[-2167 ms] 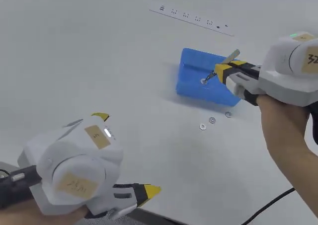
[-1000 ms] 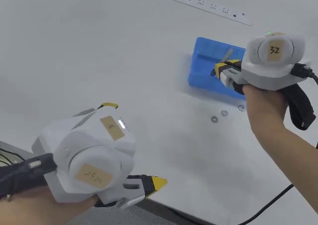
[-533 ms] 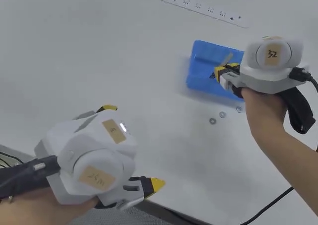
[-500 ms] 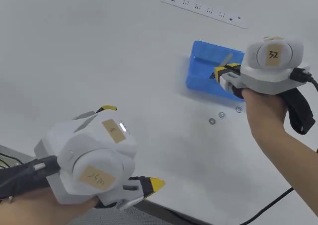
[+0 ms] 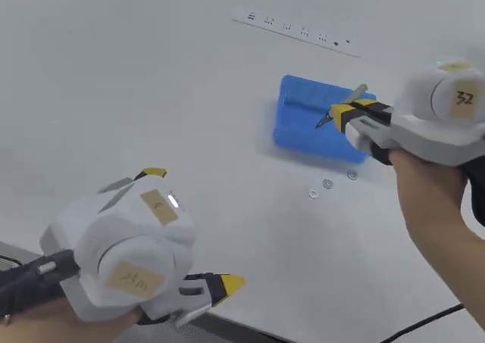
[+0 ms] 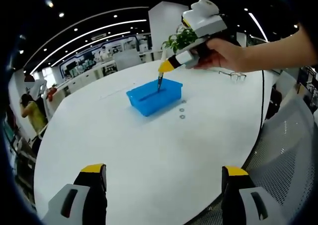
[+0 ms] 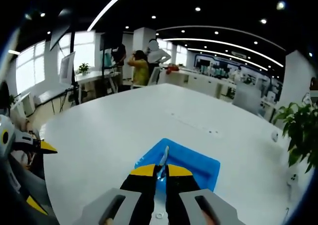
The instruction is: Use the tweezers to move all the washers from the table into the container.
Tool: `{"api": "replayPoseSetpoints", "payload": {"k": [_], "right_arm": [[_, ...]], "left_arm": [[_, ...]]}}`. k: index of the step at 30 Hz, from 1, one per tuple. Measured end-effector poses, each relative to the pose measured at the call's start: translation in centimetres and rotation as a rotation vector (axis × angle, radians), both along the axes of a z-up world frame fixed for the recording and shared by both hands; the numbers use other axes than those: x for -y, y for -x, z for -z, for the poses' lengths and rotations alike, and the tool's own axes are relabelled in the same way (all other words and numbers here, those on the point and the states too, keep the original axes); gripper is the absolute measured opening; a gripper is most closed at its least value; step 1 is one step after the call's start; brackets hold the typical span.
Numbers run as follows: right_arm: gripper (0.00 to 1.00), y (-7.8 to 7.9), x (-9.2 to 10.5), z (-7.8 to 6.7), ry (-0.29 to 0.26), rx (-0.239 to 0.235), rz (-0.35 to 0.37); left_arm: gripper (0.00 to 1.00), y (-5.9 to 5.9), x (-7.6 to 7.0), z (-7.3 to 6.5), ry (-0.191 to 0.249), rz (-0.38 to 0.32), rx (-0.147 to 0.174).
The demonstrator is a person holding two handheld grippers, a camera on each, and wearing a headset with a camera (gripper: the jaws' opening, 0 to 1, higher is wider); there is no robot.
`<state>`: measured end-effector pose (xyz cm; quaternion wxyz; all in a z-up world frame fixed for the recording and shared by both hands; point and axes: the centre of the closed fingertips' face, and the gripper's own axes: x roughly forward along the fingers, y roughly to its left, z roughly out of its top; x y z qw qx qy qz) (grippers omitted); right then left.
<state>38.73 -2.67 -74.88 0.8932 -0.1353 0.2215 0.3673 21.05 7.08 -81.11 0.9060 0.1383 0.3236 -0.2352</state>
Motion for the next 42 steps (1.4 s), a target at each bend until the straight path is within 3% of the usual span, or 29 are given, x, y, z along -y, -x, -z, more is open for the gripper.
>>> {"api": "replayPoseSetpoints", "payload": {"k": [5,17,35,42], "right_arm": [[0.03,1.7,0.9,1.0,0.041,-0.008,-0.009],[0.03,3.9,1.7,3.9,0.043,-0.093,0.034],[0.03,4.8,2.5,6.2,0.081,-0.141,0.037],[0.03,4.2,2.8,6.6,0.091,-0.144,0.049]], "left_arm": [[0.99,0.1,0.1,0.1,0.000,0.004,-0.006],[0.99,0.0,0.0,0.1,0.010,-0.002,-0.007],[0.99,0.1,-0.1,0.3,-0.003,-0.004,-0.018],[0.99,0.1,-0.1,0.4,-0.006,-0.004,-0.021]]}}
